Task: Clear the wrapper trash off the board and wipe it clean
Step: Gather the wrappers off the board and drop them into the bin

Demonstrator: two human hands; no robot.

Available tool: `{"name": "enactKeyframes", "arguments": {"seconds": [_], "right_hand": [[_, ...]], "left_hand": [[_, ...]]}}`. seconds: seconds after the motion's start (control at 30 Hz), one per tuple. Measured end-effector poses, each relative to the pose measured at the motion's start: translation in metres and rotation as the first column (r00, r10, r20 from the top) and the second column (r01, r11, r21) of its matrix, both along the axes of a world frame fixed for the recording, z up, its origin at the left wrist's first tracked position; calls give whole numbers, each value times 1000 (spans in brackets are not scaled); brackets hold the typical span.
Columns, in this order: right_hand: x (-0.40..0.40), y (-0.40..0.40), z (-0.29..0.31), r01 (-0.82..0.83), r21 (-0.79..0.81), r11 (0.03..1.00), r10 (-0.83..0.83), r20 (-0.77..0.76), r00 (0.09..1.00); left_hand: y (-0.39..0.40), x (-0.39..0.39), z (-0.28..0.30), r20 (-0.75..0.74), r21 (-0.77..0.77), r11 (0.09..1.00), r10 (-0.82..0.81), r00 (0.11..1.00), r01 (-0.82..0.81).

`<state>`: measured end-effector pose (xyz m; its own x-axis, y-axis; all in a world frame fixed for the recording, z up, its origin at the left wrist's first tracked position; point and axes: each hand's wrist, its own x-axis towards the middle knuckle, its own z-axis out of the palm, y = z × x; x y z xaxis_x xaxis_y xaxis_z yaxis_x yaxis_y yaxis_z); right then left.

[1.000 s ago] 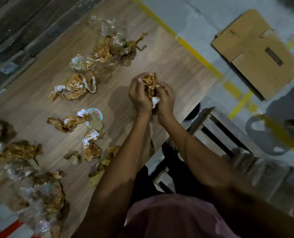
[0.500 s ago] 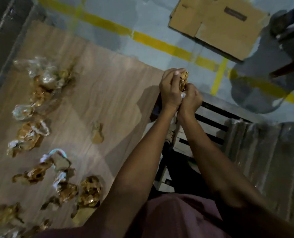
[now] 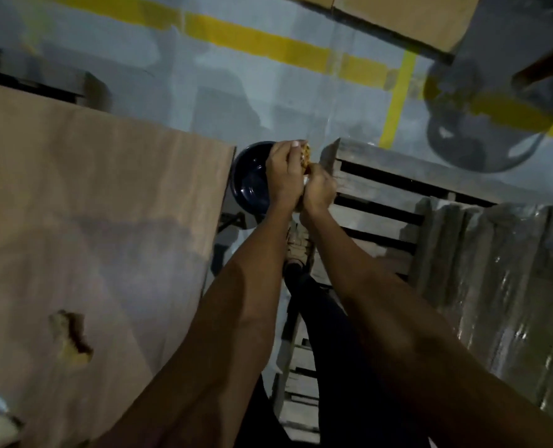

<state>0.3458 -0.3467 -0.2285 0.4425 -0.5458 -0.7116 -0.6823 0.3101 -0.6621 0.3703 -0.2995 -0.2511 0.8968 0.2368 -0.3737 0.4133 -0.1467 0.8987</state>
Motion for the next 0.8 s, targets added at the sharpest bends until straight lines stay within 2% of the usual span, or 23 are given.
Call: {"name": "enactKeyframes", "arguments": {"seconds": [0.1,0.27,0.43,0.5,0.57,0.63,0.73,0.8], "right_hand": [[11,-4,-57,-30,73,997,31,-23,999],[32,-1,-154,-110,136,985,114,-22,993],[45,4,-230,-104,298,949,115,-20,993],[49,8,-261,-118,318,941,132,-23,991],[52,11,-303,-124,309,943,144,-41,989],[55,14,-330,-133,322,937,163,-69,984],[58,12,-368,-167,282,945,202,-100,974],[58,10,-401,-264,219,939,293,-110,950]], "left_hand": [[0,12,-58,-26,65,998,-3,1000,5],[9,26,-144,-12,192,976,108,994,-104],[26,38,-211,-38,275,951,157,987,-141],[34,41,-232,-101,364,930,90,991,-47],[43,44,-250,-213,447,879,-73,974,164],[51,47,-263,-345,445,827,-197,918,345],[60,51,-272,-480,435,782,-219,850,447],[62,50,-270,-520,440,771,-198,831,460]]}}
